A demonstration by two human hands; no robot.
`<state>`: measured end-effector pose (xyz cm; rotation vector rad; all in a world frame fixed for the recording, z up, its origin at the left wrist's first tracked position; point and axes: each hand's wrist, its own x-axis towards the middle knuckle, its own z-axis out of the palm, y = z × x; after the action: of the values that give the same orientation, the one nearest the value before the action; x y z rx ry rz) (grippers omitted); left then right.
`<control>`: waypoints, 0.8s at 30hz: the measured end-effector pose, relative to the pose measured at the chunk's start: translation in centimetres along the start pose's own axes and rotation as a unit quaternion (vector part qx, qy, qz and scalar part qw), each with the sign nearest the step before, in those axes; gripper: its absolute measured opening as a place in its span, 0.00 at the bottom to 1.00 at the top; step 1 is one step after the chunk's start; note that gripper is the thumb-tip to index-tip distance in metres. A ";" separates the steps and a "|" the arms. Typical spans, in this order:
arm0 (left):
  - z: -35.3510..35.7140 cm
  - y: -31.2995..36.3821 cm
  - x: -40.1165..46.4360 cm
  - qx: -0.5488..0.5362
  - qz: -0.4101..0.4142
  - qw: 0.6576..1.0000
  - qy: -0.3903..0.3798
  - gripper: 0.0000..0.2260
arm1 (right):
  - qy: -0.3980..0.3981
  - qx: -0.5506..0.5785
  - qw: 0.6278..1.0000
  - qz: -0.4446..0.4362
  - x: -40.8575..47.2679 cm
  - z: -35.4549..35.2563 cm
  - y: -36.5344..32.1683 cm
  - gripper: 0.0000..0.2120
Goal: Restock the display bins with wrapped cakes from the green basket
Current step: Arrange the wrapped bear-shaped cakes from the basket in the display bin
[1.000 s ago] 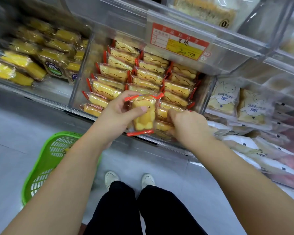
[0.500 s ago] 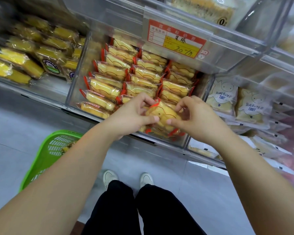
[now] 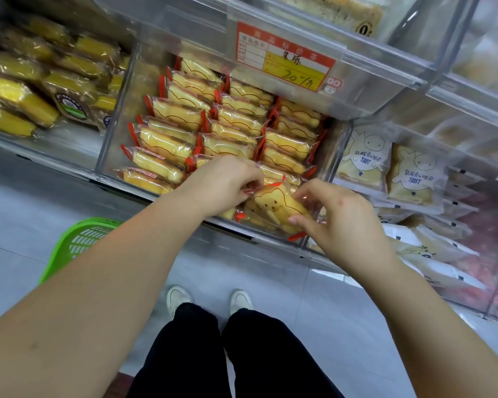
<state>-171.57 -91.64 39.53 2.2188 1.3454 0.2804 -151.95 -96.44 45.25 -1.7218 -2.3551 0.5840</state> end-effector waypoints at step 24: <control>0.4 -0.3 -2.7 -0.156 -0.082 0.984 0.004 0.14 | -0.216 -0.122 0.968 -0.021 3.6 3.9 -1.8 0.12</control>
<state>-172.90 -93.97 39.34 1.8412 1.3750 0.4083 -156.08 -94.29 42.05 -1.7837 -2.8623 0.7548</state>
